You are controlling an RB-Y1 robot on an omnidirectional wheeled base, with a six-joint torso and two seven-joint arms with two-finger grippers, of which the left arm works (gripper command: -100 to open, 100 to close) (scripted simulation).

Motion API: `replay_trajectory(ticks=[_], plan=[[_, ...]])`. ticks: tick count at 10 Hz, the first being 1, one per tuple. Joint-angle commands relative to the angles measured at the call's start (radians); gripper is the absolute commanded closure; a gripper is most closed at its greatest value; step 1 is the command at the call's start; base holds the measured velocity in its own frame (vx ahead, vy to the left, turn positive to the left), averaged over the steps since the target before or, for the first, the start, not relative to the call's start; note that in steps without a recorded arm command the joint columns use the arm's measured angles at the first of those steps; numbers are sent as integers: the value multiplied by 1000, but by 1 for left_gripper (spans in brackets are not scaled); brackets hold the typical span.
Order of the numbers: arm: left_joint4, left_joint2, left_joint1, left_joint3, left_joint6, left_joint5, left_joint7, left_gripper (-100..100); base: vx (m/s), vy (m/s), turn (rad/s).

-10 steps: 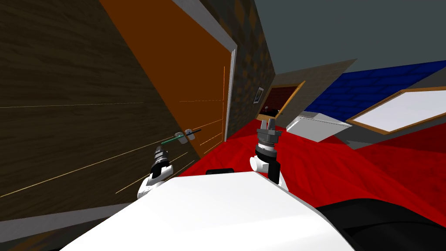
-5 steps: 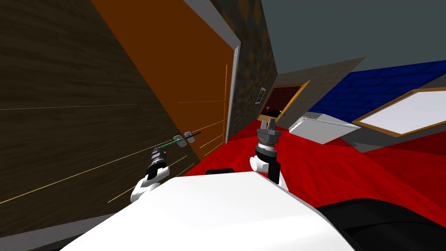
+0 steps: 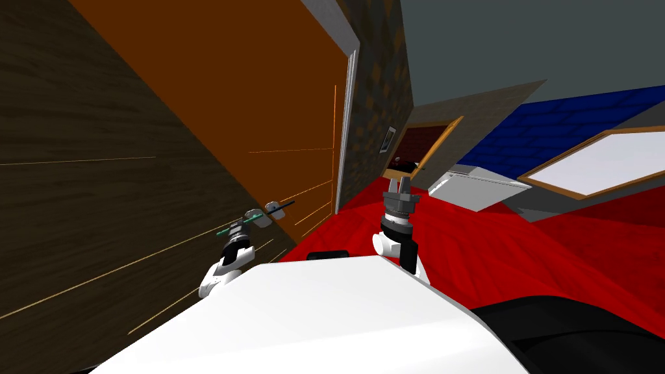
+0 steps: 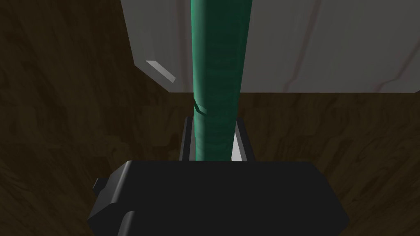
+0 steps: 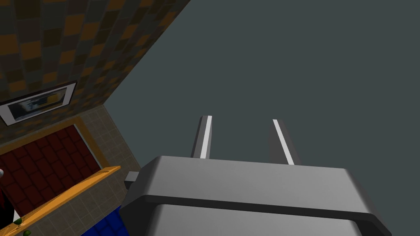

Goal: Pull the door open

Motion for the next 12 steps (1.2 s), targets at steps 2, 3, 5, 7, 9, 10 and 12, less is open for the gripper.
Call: replay_trajectory(ticks=[2, 3, 5, 7, 9, 10, 12], plan=[[-1, 2, 0, 1, 0, -1, -1, 100, -21, 6, -21], [-1, 2, 0, 1, 0, -1, -1, 100, 0, 0, 0], [2, 8, 10, 0, 2, 1, 3, 100, -68, 13, 16], [2, 13, 13, -9, 2, 0, 6, 100, -187, -27, -9], [2, 17, 12, -32, 2, -1, 13, 100, -214, -45, -40], [1, 19, 8, -55, 1, -3, 18, 100, -246, -4, -80], [-1, 20, -3, -103, -2, -7, 28, 100, -264, -6, -120]])
